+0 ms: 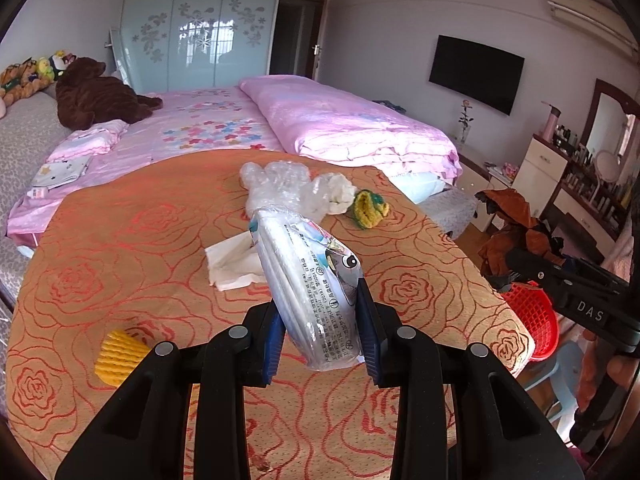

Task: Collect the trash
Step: 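Carry the wipes packet and brown bag in both tools over the red basket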

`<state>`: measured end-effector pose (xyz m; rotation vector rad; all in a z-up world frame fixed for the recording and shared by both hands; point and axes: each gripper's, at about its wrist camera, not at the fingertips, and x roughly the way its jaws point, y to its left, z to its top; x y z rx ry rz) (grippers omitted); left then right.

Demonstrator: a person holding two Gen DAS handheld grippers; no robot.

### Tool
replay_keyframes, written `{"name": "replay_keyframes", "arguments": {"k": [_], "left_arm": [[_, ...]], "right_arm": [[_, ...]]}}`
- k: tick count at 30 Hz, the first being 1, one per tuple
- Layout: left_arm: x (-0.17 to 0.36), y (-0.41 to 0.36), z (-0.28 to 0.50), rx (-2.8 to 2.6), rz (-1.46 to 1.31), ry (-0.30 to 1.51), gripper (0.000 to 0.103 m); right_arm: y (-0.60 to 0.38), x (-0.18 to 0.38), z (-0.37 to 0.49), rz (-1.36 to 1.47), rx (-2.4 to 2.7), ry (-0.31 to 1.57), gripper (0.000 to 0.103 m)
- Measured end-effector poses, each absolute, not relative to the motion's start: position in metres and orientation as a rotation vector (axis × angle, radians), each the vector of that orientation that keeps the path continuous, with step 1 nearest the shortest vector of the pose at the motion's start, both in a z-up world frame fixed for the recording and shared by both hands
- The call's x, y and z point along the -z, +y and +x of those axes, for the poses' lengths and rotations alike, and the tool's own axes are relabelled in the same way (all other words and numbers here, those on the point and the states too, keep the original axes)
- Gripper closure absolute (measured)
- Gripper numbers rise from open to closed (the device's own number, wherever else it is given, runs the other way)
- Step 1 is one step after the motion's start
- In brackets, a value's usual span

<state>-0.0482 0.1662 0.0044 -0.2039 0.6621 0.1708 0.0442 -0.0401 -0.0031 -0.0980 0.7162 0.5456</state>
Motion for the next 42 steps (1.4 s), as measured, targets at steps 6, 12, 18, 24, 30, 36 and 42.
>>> {"name": "replay_keyframes", "arguments": {"k": [6, 12, 18, 24, 30, 36, 42], "left_arm": [[-0.003, 0.157, -0.042, -0.150, -0.190, 0.675, 0.072], [-0.005, 0.148, -0.035, -0.124, -0.173, 0.676, 0.072], [-0.007, 0.141, -0.026, -0.076, -0.179, 0.679, 0.072], [-0.006, 0.131, -0.016, -0.033, -0.177, 0.689, 0.072], [-0.004, 0.112, -0.003, 0.003, -0.151, 0.705, 0.072], [-0.002, 0.091, 0.013, 0.056, -0.134, 0.731, 0.072], [0.001, 0.063, 0.032, 0.109, -0.081, 0.749, 0.072]], "right_arm": [[-0.052, 0.002, 0.045, -0.094, -0.517, 0.712, 0.049], [-0.061, 0.000, 0.047, -0.082, -0.487, 0.709, 0.049], [-0.074, 0.000, 0.049, -0.077, -0.454, 0.708, 0.049], [-0.095, 0.001, 0.053, -0.066, -0.406, 0.710, 0.049], [-0.117, 0.004, 0.058, -0.050, -0.359, 0.717, 0.049], [-0.138, 0.007, 0.062, -0.033, -0.315, 0.722, 0.049], [-0.161, 0.013, 0.067, -0.021, -0.262, 0.737, 0.049]]}}
